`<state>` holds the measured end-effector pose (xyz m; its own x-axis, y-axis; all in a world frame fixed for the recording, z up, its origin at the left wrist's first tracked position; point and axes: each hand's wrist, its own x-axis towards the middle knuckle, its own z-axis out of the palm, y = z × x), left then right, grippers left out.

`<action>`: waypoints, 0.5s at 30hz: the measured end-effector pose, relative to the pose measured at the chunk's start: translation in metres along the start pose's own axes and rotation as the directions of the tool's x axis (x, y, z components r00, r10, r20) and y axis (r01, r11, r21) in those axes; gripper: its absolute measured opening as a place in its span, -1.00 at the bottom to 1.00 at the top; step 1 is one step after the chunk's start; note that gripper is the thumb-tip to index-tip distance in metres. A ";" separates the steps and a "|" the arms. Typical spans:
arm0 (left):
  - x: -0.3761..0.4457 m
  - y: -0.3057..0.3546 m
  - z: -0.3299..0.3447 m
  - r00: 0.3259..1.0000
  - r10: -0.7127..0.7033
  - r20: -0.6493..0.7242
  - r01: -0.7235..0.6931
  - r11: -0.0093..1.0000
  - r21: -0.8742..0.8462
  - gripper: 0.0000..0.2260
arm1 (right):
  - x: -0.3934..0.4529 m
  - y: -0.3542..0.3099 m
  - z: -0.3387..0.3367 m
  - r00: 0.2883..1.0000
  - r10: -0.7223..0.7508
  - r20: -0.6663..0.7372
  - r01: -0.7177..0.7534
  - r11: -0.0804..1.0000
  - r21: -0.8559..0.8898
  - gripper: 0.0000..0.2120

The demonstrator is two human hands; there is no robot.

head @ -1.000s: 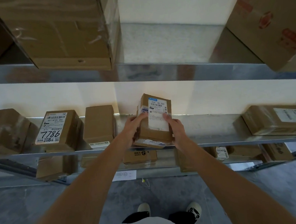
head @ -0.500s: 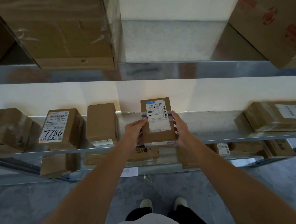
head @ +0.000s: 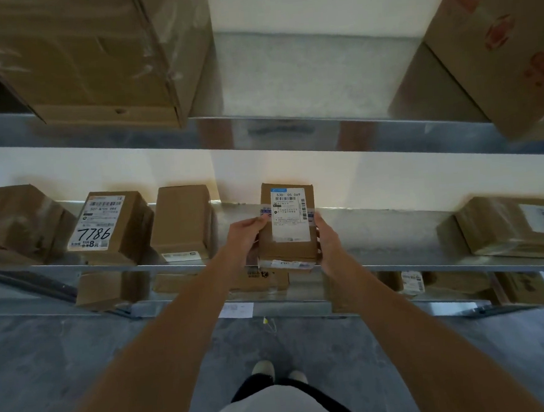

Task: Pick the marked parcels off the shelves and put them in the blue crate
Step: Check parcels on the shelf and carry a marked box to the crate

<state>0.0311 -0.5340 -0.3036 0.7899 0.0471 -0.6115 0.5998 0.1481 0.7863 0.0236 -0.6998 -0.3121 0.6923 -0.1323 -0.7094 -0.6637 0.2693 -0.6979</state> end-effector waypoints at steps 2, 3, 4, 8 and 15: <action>0.001 -0.002 0.003 0.999 0.035 -0.018 -0.034 0.999 0.039 -0.74 | 0.004 0.001 -0.001 1.000 0.001 -0.002 -0.001 1.000 -0.025 -0.65; 0.001 -0.002 0.004 0.999 0.044 -0.030 -0.043 0.998 0.055 -0.72 | 0.006 0.000 -0.001 1.000 -0.005 -0.007 0.004 0.999 -0.048 -0.65; 0.000 -0.003 0.005 0.998 0.051 -0.041 -0.049 0.997 0.062 -0.70 | 0.008 -0.001 -0.002 1.000 -0.011 -0.011 0.011 0.998 -0.065 -0.66; 0.003 -0.005 0.008 0.995 0.072 -0.076 -0.060 0.988 0.145 -0.69 | 0.017 0.002 -0.003 0.997 -0.081 0.014 0.082 0.989 -0.125 -0.62; -0.006 0.004 0.002 0.967 0.230 -0.107 -0.205 0.957 0.207 -0.88 | 0.020 -0.009 0.001 0.984 -0.132 -0.120 0.115 0.983 -0.142 -0.58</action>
<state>0.0283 -0.5356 -0.2967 0.8886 0.1849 -0.4198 0.4383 -0.0723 0.8959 0.0438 -0.7038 -0.3201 0.7348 -0.2804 -0.6177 -0.6135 0.1139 -0.7815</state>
